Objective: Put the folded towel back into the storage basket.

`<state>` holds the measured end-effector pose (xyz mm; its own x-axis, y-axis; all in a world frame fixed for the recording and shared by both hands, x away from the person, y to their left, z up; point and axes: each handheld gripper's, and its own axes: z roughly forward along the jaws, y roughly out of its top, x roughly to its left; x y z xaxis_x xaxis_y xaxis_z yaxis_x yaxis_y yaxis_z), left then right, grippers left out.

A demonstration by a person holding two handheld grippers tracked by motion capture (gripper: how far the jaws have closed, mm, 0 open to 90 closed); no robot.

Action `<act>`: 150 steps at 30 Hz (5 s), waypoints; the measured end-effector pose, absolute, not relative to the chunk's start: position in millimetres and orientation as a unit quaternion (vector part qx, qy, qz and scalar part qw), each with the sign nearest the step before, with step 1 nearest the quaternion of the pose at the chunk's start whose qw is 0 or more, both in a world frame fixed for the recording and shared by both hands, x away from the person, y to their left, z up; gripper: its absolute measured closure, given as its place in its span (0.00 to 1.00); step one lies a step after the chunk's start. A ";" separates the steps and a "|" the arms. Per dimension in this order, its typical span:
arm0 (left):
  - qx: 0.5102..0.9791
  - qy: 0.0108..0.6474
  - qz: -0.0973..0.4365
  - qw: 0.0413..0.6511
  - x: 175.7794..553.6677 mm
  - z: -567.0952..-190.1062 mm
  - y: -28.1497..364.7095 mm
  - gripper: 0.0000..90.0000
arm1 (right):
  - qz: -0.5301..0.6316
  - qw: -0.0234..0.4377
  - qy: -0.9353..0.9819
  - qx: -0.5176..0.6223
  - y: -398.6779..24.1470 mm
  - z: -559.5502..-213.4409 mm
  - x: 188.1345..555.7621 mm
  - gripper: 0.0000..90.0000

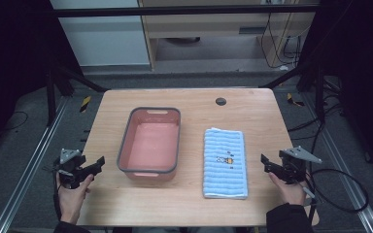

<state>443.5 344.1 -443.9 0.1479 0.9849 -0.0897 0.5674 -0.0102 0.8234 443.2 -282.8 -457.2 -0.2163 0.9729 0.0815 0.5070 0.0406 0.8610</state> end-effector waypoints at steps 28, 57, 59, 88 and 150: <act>0.662 0.538 0.279 0.441 429.1 -414.9 310.4 0.26 | 0.435 0.284 0.686 0.509 -266.2 -431.2 446.2 0.31; 0.692 0.480 0.269 0.467 435.4 -393.6 245.0 0.26 | 0.460 0.283 0.685 0.489 -255.7 -400.3 461.5 0.29; 0.695 0.476 0.267 0.469 436.3 -392.2 239.7 0.26 | 0.460 0.283 0.684 0.490 -255.1 -399.4 462.7 0.29; 0.732 0.418 0.248 0.478 444.0 -392.7 156.7 0.27 | 0.462 0.284 0.682 0.490 -247.0 -387.5 494.6 0.27; 0.808 0.377 0.151 0.426 451.7 -472.6 44.4 0.40 | 0.399 0.244 0.726 0.504 -236.0 -455.3 555.1 0.40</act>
<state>451.7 44.4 -472.6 0.6695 0.7388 -0.0776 0.4810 -0.3515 0.8031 555.1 -236.0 -455.3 -0.3726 0.9268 0.0467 0.5370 0.1744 0.8254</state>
